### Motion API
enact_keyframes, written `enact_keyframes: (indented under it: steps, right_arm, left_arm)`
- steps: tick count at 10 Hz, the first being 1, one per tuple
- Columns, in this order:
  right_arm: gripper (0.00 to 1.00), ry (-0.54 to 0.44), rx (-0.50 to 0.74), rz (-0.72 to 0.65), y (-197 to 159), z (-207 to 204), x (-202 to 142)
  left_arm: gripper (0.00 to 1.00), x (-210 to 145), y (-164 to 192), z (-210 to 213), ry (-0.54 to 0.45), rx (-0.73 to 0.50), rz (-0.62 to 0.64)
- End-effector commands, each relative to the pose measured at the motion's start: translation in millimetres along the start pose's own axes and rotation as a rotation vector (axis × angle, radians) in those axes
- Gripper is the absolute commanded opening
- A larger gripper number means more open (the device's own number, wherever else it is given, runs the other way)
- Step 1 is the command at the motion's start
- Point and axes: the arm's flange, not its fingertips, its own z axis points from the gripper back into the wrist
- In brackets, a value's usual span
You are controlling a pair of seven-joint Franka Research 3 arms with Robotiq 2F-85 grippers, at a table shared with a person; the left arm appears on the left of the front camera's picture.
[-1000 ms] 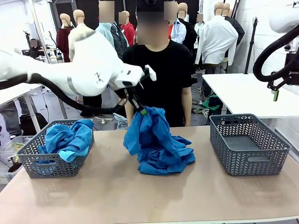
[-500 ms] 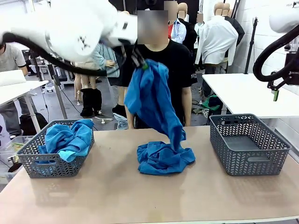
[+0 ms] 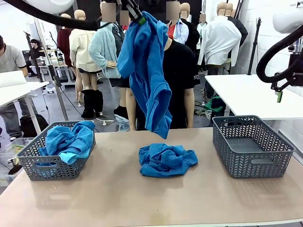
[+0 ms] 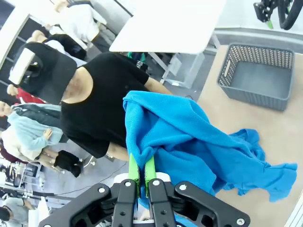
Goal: Sort the tops and bottoms.
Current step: Lift clothes from the center of the table with your left hand, then sort the clothes according to human instructions.
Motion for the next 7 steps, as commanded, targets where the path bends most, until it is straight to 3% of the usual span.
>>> enact_keyframes:
  steps: [1,7]
  right_arm:
    - [1.0,-0.004,-0.019,0.005,-0.2,1.5,0.3]
    - [1.0,-0.004,-0.019,0.005,-0.2,1.5,0.3]
  left_arm:
    - [0.0,-6.8,-8.5,7.9,0.004,-0.001,0.024]
    - [0.0,0.0,0.0,0.0,0.0,0.0,0.0]
